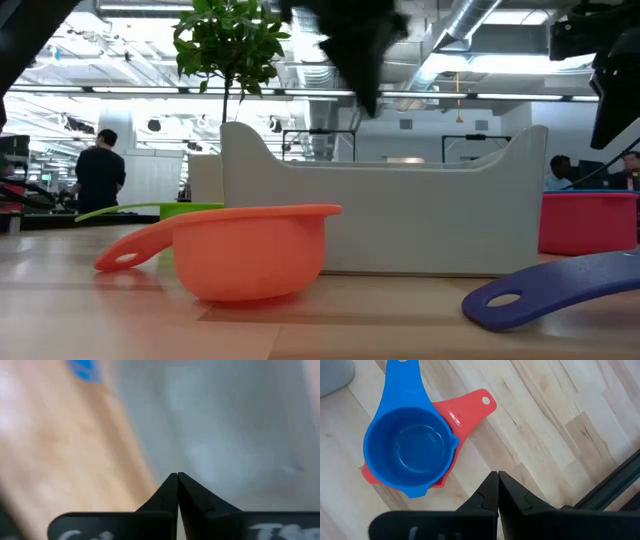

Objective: Nest measuring cups in basket
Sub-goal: Adjust the large dark blue measuring cup

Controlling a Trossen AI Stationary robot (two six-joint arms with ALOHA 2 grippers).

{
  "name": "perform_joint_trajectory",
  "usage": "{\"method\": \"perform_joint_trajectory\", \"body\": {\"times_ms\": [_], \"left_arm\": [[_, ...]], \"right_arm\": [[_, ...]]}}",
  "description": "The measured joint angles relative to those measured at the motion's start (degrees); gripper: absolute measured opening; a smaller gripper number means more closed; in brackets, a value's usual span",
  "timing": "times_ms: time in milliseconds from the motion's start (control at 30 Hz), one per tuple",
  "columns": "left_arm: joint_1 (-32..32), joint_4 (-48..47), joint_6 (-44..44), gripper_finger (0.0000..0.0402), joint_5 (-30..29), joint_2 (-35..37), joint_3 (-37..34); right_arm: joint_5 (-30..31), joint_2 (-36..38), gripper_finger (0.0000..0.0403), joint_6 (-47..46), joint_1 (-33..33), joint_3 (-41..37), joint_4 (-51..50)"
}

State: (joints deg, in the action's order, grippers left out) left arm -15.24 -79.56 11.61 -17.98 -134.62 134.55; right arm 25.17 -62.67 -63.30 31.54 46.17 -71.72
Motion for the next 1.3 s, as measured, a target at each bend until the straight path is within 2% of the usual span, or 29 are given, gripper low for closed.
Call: {"method": "perform_joint_trajectory", "body": {"times_ms": [133,200,267,367,500,567,700,867,1100,1300], "left_arm": [[1.9,11.6,8.8,0.0000,-12.0,0.0,0.3],[3.5,16.2,12.9,0.0000,-15.2,0.0,0.3],[5.6,18.8,15.1,0.0000,-15.2,0.0,0.3],[9.4,19.5,15.7,0.0000,-9.9,0.0,0.3],[14.5,18.8,14.1,0.0000,5.3,-0.2,0.3],[16.5,18.6,13.8,0.0000,10.6,-0.5,0.3],[18.3,19.3,18.5,0.0000,11.8,-0.6,0.3],[19.7,19.7,23.6,0.0000,21.0,-0.6,0.3],[20.3,26.6,21.1,0.0000,21.3,-1.5,0.3],[19.7,28.3,18.6,0.0000,25.8,-1.4,0.3]], "right_arm": [[0.0,0.0,0.0026,-0.2,0.9,0.0,0.0],[0.0,0.0,0.0029,-1.9,1.7,0.0,0.0],[0.0,0.0,0.0030,-3.5,2.7,0.0,-0.2],[-0.4,0.0,0.0028,-5.5,4.8,0.0,-0.3],[-0.4,0.0,0.0021,-8.3,8.0,0.0,-0.3],[-0.4,0.0,0.0019,-9.8,9.6,0.0,-0.2],[-0.4,0.0,0.0020,-13.3,12.2,0.0,-0.2],[0.1,0.0,0.0028,-16.2,13.1,-1.8,0.0],[0.1,0.0,0.0018,-17.6,12.9,-4.9,0.7],[0.1,0.0,0.0026,-19.9,12.9,-5.3,1.3]]}}
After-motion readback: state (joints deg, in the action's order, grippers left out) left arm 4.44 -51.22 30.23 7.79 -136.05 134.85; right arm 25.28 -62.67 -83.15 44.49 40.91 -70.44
